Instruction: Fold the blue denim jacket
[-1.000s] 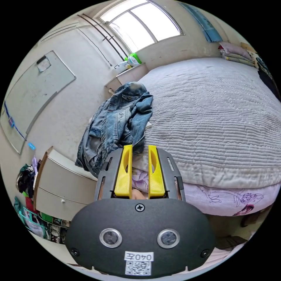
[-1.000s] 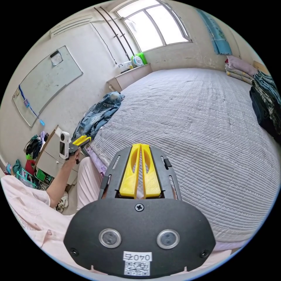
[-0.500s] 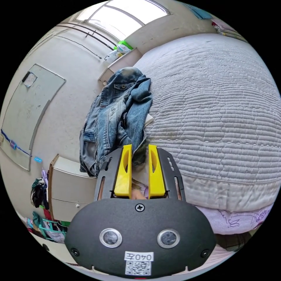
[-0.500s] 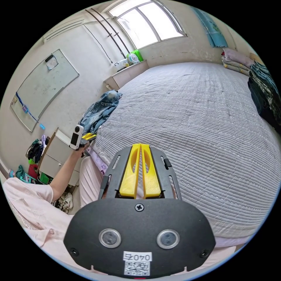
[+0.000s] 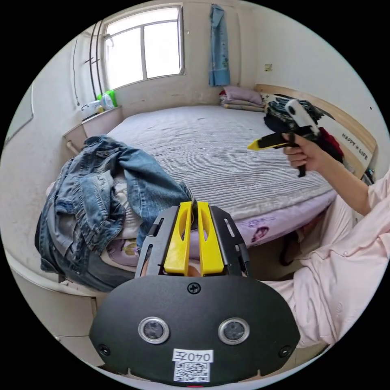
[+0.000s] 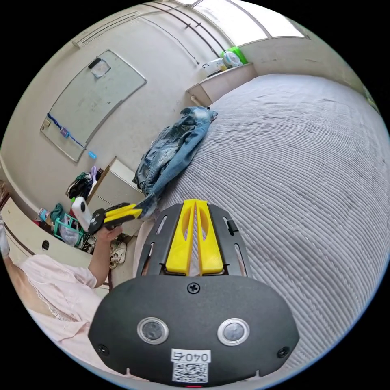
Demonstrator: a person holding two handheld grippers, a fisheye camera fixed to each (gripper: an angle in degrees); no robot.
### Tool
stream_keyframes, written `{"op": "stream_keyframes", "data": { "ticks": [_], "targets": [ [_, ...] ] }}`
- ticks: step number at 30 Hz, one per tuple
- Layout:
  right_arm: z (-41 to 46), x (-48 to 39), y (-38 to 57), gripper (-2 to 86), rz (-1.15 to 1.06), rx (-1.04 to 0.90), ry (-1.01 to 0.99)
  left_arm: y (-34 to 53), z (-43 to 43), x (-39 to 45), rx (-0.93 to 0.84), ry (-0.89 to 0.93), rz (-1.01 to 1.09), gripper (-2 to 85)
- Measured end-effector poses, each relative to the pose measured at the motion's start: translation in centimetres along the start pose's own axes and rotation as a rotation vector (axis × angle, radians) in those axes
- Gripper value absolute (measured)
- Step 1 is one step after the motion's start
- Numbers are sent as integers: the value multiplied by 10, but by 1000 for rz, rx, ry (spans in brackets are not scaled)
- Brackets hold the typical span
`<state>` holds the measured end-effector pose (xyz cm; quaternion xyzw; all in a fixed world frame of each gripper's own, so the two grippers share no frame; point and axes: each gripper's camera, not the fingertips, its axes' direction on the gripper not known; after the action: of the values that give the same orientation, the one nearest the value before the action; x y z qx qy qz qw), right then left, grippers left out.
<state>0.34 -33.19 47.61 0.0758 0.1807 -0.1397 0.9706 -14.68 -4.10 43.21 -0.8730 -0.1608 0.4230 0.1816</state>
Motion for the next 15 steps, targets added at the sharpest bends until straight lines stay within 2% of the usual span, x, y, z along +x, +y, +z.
{"op": "stream_keyframes", "data": {
  "ticks": [5,8,10,13,15],
  "targets": [
    [37,2,-46,-8,-6,-75,-21,9,19,6,-31,-59,-23,-1],
    [42,0,-59,0,-55,-96,-14,19,-11,-34,135,-72,-169,35],
    [44,3,-65,19,-69,-102,1,33,-35,-81,242,-197,-353,47],
    [55,17,-79,71,-53,-126,-31,53,-34,-136,189,-350,-551,61],
    [73,32,-95,92,-7,-161,-78,65,-23,-160,124,-329,-637,72]
  ]
}}
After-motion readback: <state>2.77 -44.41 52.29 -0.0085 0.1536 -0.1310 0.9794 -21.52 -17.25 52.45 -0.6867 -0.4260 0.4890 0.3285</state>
